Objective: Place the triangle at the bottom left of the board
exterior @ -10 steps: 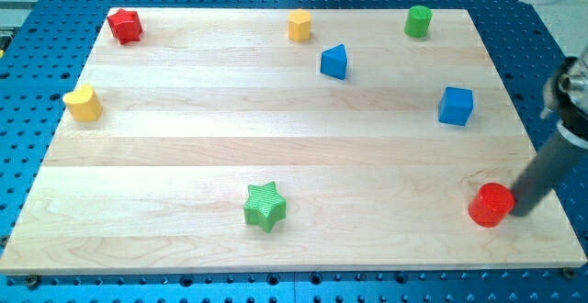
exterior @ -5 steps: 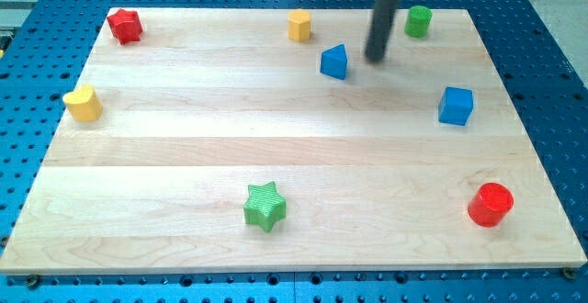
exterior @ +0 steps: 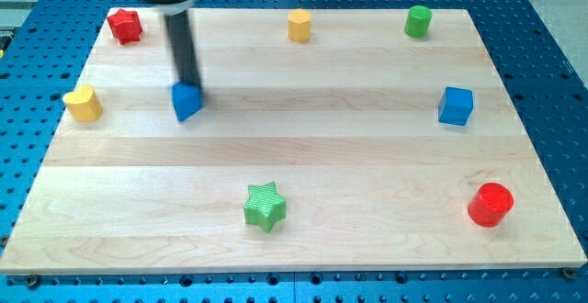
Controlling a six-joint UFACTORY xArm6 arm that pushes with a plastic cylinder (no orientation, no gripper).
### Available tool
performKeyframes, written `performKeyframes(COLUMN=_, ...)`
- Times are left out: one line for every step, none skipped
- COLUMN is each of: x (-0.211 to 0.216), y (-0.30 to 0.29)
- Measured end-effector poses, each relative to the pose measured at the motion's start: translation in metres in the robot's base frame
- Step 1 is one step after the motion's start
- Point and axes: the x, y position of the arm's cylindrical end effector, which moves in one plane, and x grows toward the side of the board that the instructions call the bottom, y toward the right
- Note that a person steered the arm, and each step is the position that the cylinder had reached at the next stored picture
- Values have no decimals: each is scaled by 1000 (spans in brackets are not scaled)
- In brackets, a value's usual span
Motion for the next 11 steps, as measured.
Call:
performKeyframes(x=70, y=-24)
performKeyframes(x=55, y=0)
performKeyframes(x=79, y=41)
performKeyframes(x=133, y=29)
performKeyframes(x=171, y=59)
performKeyframes(x=154, y=24)
performKeyframes(x=130, y=10)
performKeyframes(x=136, y=-47)
performKeyframes(x=146, y=5)
performKeyframes(x=186, y=10)
performKeyframes(x=184, y=-40)
